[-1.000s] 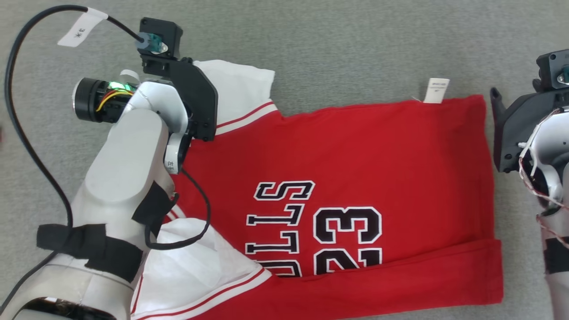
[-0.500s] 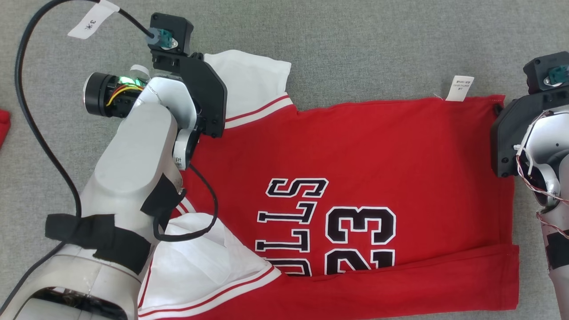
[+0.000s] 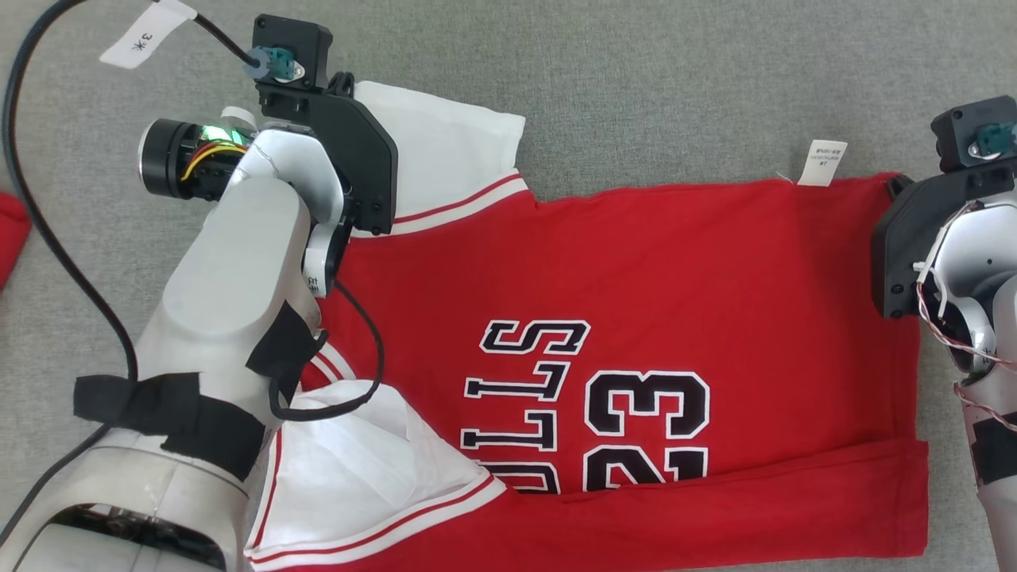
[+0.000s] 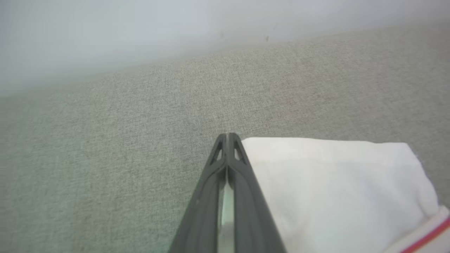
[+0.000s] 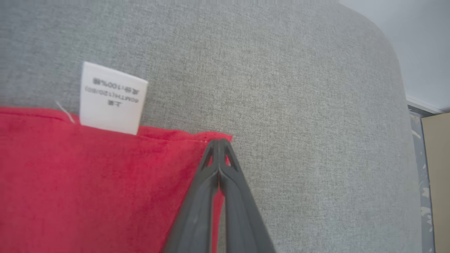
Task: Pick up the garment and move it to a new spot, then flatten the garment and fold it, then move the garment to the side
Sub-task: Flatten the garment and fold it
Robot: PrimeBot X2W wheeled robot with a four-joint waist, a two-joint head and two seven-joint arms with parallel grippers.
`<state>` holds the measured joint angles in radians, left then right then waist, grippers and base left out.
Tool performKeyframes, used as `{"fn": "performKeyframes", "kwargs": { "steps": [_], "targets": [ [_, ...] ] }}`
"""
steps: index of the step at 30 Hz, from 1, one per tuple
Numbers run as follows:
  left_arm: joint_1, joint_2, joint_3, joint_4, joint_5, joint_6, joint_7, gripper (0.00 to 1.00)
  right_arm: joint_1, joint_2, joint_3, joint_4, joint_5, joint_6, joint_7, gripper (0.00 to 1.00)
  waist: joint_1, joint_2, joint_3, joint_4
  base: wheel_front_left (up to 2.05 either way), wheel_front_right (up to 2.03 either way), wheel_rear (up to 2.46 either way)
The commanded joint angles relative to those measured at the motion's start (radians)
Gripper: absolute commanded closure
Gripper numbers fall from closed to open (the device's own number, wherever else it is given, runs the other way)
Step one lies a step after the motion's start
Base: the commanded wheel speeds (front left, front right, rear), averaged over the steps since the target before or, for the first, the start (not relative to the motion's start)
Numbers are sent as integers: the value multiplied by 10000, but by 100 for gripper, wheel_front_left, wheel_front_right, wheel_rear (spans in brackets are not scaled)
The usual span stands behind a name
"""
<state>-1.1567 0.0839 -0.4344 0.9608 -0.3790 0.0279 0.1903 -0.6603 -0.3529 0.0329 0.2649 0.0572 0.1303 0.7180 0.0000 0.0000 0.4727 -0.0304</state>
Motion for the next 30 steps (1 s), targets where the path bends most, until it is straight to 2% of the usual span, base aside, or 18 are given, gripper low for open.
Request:
{"fn": "performKeyframes", "kwargs": {
  "steps": [1, 6, 7, 18, 19, 20, 21, 22, 23, 24, 26, 28, 30],
  "targets": [
    [-117, 51, 34, 48, -107, 38, -119, 100, 102, 16, -17, -16, 48, 5, -68, 100, 0, 0, -57, 27, 0, 0, 0],
    [-64, 87, -12, 149, -159, 2, -250, 100, 383, 200, -469, -43, 91, 5, -111, 99, 0, 0, -234, 62, 0, 0, 0],
    [-55, 82, -31, 168, -159, 0, -238, 100, 381, 201, -518, -50, 78, 5, -96, 0, 0, 0, -246, 66, 0, 0, 0],
    [-139, -186, -307, 142, -275, 36, -242, 100, -14, 141, -442, 363, 79, 5, 200, 0, 0, 0, 94, 199, 0, 0, 0],
    [-159, -199, -331, 151, -293, 25, -248, 100, -41, 122, -398, 421, 72, 5, 213, 2, 0, 0, 120, 209, 0, 0, 0],
    [-173, -208, -347, 172, -309, 15, -251, 100, -72, 101, -351, 476, 69, 5, 221, 12, 0, 0, 140, 218, 0, 0, 0],
    [-172, -216, -365, 190, -326, 9, -255, 100, -88, 92, -318, 536, 78, 5, 230, 16, 0, 0, 155, 221, 0, 0, 0],
    [-167, -221, -384, 218, -335, 18, -265, 100, -96, 84, -281, 593, 86, 5, 259, 49, 0, 0, 164, 222, 0, 0, 0],
    [-166, -224, -399, 246, -336, 34, -269, 100, -109, 71, -246, 638, 89, 5, 286, 56, 0, 0, 170, 219, 0, 0, 0],
    [-174, -224, -410, 278, -341, 25, -280, 100, -117, 61, -224, 677, 99, 5, 291, 71, 0, 0, 170, 214, 0, 0, 0],
    [-201, -199, -418, 342, -368, 9, -302, 100, -119, 7, -167, 713, 107, 5, 262, 91, 0, 0, 160, 197, 0, 0, 0],
    [-215, -171, -424, 406, -397, 21, -325, 100, -99, -16, -122, 714, 103, 5, 201, 97, 0, 0, 112, 164, 0, 0, 0],
    [-227, -156, -422, 439, -419, 42, -428, 100, -68, -42, -92, 710, 96, 5, 97, 95, 0, 0, 46, 140, 0, 0, 0]
  ]
}}
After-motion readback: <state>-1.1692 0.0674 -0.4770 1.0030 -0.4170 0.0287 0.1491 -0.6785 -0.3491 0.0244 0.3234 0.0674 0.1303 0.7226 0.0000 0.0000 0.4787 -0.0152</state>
